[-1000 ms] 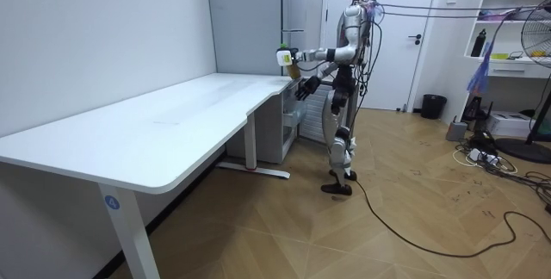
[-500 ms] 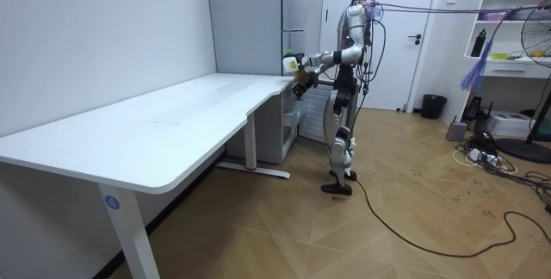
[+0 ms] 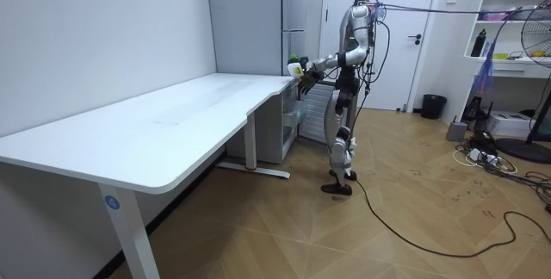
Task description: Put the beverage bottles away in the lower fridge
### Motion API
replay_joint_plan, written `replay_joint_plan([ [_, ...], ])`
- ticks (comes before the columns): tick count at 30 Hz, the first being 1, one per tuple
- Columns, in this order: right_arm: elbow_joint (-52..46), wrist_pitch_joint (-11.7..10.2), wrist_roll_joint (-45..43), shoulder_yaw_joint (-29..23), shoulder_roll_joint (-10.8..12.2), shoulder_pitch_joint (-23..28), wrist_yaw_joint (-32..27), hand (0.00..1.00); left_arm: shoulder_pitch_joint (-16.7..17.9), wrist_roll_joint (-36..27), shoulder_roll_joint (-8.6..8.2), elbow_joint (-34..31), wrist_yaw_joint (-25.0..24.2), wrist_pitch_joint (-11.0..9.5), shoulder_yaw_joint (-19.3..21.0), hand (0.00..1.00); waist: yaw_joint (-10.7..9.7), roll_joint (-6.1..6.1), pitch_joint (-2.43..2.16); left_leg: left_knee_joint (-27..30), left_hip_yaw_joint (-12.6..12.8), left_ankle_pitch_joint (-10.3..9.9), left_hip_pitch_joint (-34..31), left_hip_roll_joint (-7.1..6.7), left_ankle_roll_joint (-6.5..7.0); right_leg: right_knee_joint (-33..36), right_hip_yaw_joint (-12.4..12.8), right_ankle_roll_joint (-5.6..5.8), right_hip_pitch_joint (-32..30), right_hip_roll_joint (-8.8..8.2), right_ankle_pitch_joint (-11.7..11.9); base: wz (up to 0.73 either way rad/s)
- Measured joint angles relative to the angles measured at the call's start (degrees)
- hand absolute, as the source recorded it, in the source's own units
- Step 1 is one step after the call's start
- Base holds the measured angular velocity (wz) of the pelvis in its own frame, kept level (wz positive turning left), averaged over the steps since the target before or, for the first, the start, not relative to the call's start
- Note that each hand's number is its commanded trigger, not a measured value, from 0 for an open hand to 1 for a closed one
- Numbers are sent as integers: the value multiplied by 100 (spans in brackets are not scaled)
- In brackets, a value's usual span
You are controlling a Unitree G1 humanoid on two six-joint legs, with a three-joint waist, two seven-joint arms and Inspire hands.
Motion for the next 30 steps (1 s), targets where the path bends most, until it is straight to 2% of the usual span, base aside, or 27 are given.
replay_joint_plan([
  [6, 7, 12, 350, 175, -181, 21, 435, 0, -1, 0, 76, 24, -114, 0, -260, 100, -14, 1, -2, -2, -3, 0, -3, -4, 0, 5, 18, 0, -15, -3, 0, 0],
  [8, 12, 101, 456, 268, -222, 28, 563, 0, -2, 0, 95, 55, -182, 0, -379, 100, -15, -3, 2, -9, -2, 0, 14, -7, 0, 3, 38, 0, -2, -4, 0, 0],
  [14, 82, 204, 576, 436, -233, 54, 842, 0, -44, -5, 137, 160, -363, 0, -572, 100, -24, -30, 58, -8, -8, -3, 11, -5, -1, -11, 51, 1, 16, 3, -1, 0],
  [17, 112, 282, 673, 525, -277, 78, 955, 0, -67, -5, 225, 161, -449, 0, -673, 100, -21, -28, 60, 1, -8, -6, -86, -4, 1, -9, 54, 2, -58, 6, -1, 0],
  [22, 103, 456, 805, 793, -463, 83, 1090, 0, -73, -5, 539, 165, -617, 25, -1025, 100, -18, -21, 45, 111, -6, -8, -247, -2, 5, 26, 52, 1, -210, 3, -1, 0],
  [24, 81, 502, 810, 882, -512, 82, 1090, 0, -78, -4, 613, 231, -686, 40, -1085, 100, -16, -18, 44, 110, -1, -8, -268, 6, 5, 98, 51, 1, -268, 1, -1, 0],
  [27, 63, 583, 831, 919, -535, 81, 1089, 0, -98, -5, 640, 348, -708, 94, -1094, 100, -31, -19, 43, 111, 1, -8, -298, 7, 5, 96, 48, 2, -289, 2, -1, 0],
  [30, 53, 625, 998, 1034, -658, 72, 1078, 0, -148, -40, 683, 407, -711, 98, -1196, 100, -34, -16, 42, 144, -9, -15, -336, 6, 13, 97, 37, 1, -299, 0, -1, 0],
])
